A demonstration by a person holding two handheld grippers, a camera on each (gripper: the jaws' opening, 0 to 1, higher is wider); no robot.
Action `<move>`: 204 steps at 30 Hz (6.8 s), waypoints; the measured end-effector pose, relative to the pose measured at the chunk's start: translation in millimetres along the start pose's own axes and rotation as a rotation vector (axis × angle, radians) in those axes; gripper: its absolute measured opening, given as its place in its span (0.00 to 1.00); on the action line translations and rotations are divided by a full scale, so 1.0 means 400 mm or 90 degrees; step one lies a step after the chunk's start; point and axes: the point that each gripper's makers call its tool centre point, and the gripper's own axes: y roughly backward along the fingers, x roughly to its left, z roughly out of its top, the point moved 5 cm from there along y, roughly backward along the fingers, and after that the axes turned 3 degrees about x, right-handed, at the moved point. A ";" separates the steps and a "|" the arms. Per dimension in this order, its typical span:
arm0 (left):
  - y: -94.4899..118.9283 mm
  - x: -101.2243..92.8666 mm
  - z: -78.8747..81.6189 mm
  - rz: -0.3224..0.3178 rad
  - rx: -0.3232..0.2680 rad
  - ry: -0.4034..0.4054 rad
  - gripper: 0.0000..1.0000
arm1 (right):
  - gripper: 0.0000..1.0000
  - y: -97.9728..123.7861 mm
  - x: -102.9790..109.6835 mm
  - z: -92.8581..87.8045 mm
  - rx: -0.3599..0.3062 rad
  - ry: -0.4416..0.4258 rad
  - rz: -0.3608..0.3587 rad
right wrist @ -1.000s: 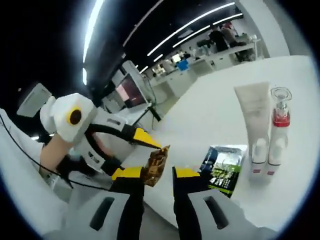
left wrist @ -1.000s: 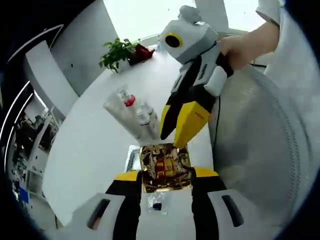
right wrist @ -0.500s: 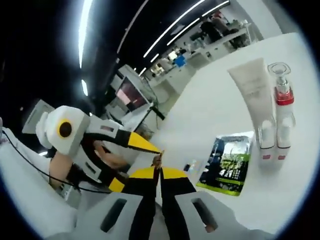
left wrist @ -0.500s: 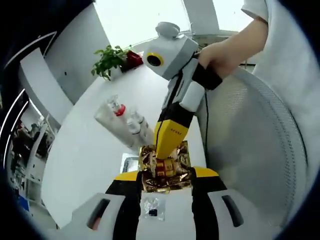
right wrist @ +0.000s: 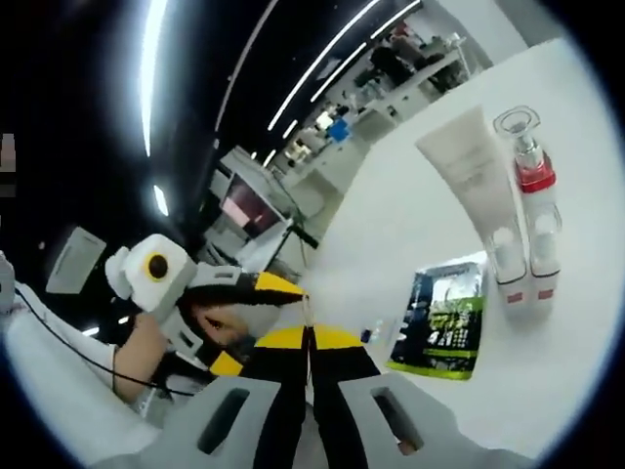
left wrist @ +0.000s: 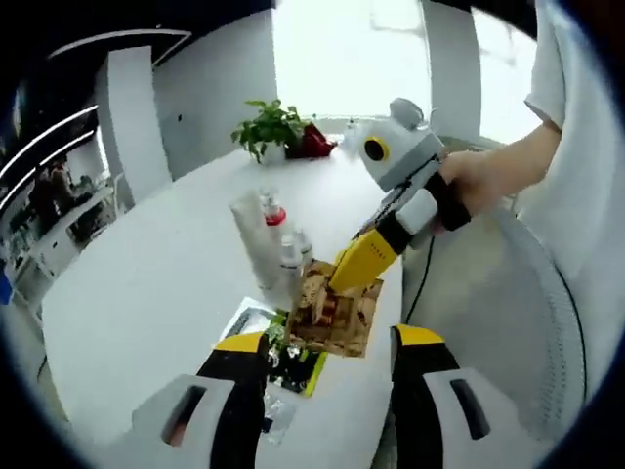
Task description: Arrange the skincare products in the storage area until every visible bottle or jar stands upright without overlapping.
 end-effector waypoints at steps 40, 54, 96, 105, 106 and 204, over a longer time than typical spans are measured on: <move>0.071 -0.014 -0.081 -0.043 -0.322 0.670 0.00 | 0.05 -0.082 0.032 -0.004 -0.094 -0.121 0.076; 0.100 -0.005 -0.093 -0.041 -0.336 0.699 0.00 | 0.13 -0.123 0.044 0.053 0.013 0.077 0.029; -0.090 0.327 -0.307 0.136 -0.121 0.723 0.00 | 0.01 -0.443 -0.222 0.043 0.277 0.535 -0.232; -0.111 0.328 -0.326 0.136 -0.103 0.731 0.00 | 0.01 -0.451 -0.257 0.022 0.288 0.534 -0.240; -0.114 0.328 -0.328 0.134 -0.102 0.733 0.00 | 0.01 -0.449 -0.258 0.020 0.290 0.538 -0.240; -0.116 0.287 -0.205 0.243 0.064 0.130 0.43 | 0.44 -0.244 -0.070 0.050 0.173 0.675 -0.195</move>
